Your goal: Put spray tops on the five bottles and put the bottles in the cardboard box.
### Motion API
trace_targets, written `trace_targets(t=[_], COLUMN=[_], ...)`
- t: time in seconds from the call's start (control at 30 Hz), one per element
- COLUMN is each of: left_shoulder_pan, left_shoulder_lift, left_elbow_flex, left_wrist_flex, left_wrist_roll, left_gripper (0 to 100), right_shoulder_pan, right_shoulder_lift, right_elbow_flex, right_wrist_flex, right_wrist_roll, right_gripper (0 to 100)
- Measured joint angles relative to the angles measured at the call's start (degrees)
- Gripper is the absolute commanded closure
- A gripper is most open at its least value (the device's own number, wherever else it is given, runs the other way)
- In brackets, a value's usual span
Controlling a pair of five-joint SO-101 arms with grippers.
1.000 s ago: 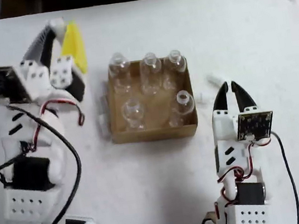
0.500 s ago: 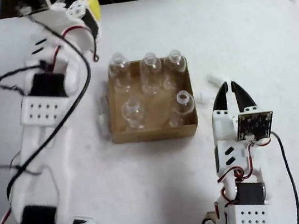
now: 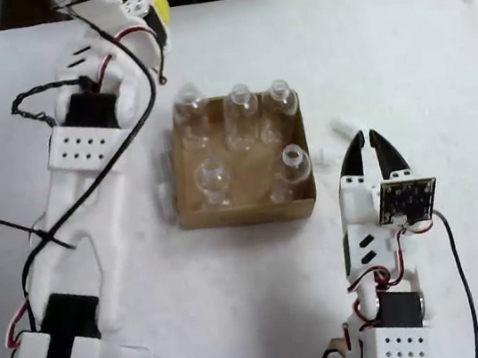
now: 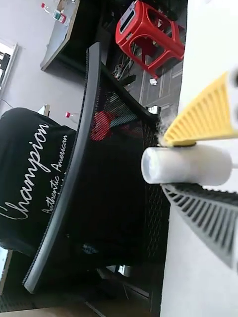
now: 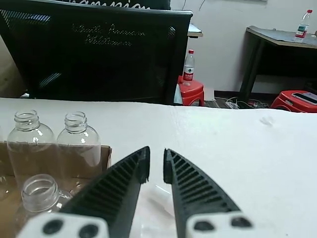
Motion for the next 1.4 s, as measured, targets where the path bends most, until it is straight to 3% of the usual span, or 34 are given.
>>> trace_targets(t=[0.33, 0.8, 1.1, 1.4], left_shoulder_pan=[0.18, 0.18, 0.18, 0.79], left_shoulder_lift=[0.00, 0.00, 0.00, 0.00], left_elbow_flex=[-2.11, -2.11, 2.55, 7.21], left_wrist_flex=[4.92, 5.10, -0.88, -1.85], left_wrist_roll=[0.00, 0.00, -1.49, -3.34], left_gripper=[98, 98, 98, 98], right_shoulder_pan=[0.00, 0.00, 0.00, 0.00], right_shoulder_lift=[0.00, 0.00, 0.00, 0.00], right_elbow_flex=[0.00, 0.00, 0.00, 0.00], right_wrist_flex=[0.00, 0.00, 0.00, 0.00], right_wrist_roll=[0.00, 0.00, 0.00, 0.00], right_gripper=[96.1, 96.1, 96.0, 96.0])
